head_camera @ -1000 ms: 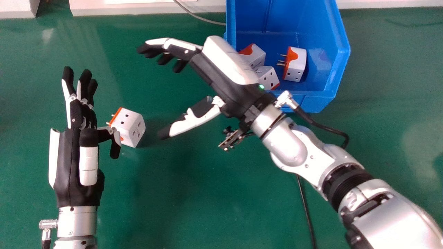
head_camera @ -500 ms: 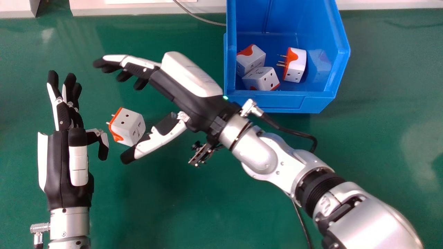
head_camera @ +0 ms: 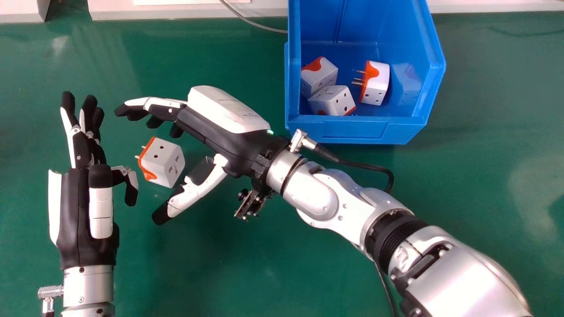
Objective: Pick all objects and put in blue box
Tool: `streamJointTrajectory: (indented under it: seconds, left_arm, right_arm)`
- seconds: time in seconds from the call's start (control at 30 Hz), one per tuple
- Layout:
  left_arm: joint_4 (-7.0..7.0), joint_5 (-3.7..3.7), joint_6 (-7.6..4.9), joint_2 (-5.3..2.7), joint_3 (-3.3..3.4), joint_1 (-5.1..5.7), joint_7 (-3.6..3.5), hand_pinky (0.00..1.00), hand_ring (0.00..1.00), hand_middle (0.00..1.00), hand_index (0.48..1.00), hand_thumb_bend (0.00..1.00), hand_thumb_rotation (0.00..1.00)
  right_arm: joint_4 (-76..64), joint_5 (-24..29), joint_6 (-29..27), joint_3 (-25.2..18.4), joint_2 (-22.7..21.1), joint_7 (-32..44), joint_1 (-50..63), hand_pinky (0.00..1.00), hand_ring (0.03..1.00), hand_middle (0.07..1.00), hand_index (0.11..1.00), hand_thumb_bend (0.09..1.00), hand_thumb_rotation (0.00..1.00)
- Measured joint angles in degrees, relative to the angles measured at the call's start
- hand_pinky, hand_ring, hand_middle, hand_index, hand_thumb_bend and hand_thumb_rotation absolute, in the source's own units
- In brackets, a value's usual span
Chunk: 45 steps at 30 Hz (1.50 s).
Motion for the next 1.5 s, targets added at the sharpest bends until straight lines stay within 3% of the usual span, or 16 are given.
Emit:
streamJointTrajectory:
  seconds: [0.13, 0.3, 0.47, 0.57, 0.7, 0.93, 1.2, 1.5]
  left_arm:
    - [0.00, -0.12, 0.00, 0.00, -0.03, 0.00, -0.43, 0.00, 1.00, 1.00, 1.000, 1.00, 1.00]
    - [-0.31, -2.20, 0.00, 0.00, -0.09, 0.07, -2.75, 0.00, 1.00, 1.00, 1.000, 1.00, 1.00]
    - [-0.68, -3.32, -0.02, -0.01, -0.08, 0.22, -4.45, 0.00, 1.00, 1.00, 1.000, 1.00, 1.00]
    - [-0.99, -3.71, -0.02, -0.03, -0.09, 0.38, -5.06, 0.00, 1.00, 1.00, 1.000, 1.00, 1.00]
    - [-1.48, -4.50, -0.03, -0.05, -0.06, 0.47, -5.53, 0.00, 1.00, 1.00, 1.000, 1.00, 1.00]
    - [-2.11, -4.58, -0.03, -0.07, -0.07, 0.91, -6.61, 0.00, 1.00, 1.00, 1.000, 1.00, 1.00]
    - [-2.22, -4.92, -0.03, -0.07, -0.06, 1.06, -6.89, 0.00, 1.00, 1.00, 1.000, 1.00, 1.00]
    - [-2.52, -5.10, -0.03, -0.08, -0.05, 1.06, -7.40, 0.00, 1.00, 1.00, 1.000, 1.00, 1.00]
  right_arm:
    - [0.5, 0.0, 1.8, 0.3, 0.1, 0.3, -0.8, 0.66, 0.767, 0.825, 0.831, 1.000, 0.27]
    - [1.1, -1.1, 5.0, 1.1, 0.1, 0.2, -1.3, 0.69, 0.793, 0.841, 0.845, 1.000, 0.27]
    - [1.4, -2.3, 7.2, 1.6, 0.3, 1.0, -2.4, 0.72, 0.817, 0.861, 0.862, 1.000, 0.27]
    - [1.5, -2.3, 7.3, 1.6, 0.3, 1.1, -3.6, 0.73, 0.830, 0.868, 0.867, 1.000, 0.27]
    - [1.6, -2.3, 7.3, 1.6, 0.5, 1.4, -4.1, 0.75, 0.839, 0.872, 0.870, 1.000, 0.27]
    - [1.9, -3.0, 7.5, 2.8, 0.6, 1.8, -4.3, 0.79, 0.869, 0.894, 0.880, 1.000, 0.29]
    - [2.2, -4.0, 8.4, 3.2, 0.7, 3.3, -5.0, 0.90, 0.930, 0.938, 0.911, 1.000, 0.32]
    - [2.2, -6.5, 8.8, 5.9, 0.8, 2.5, -5.5, 0.92, 0.950, 0.959, 0.923, 1.000, 0.34]
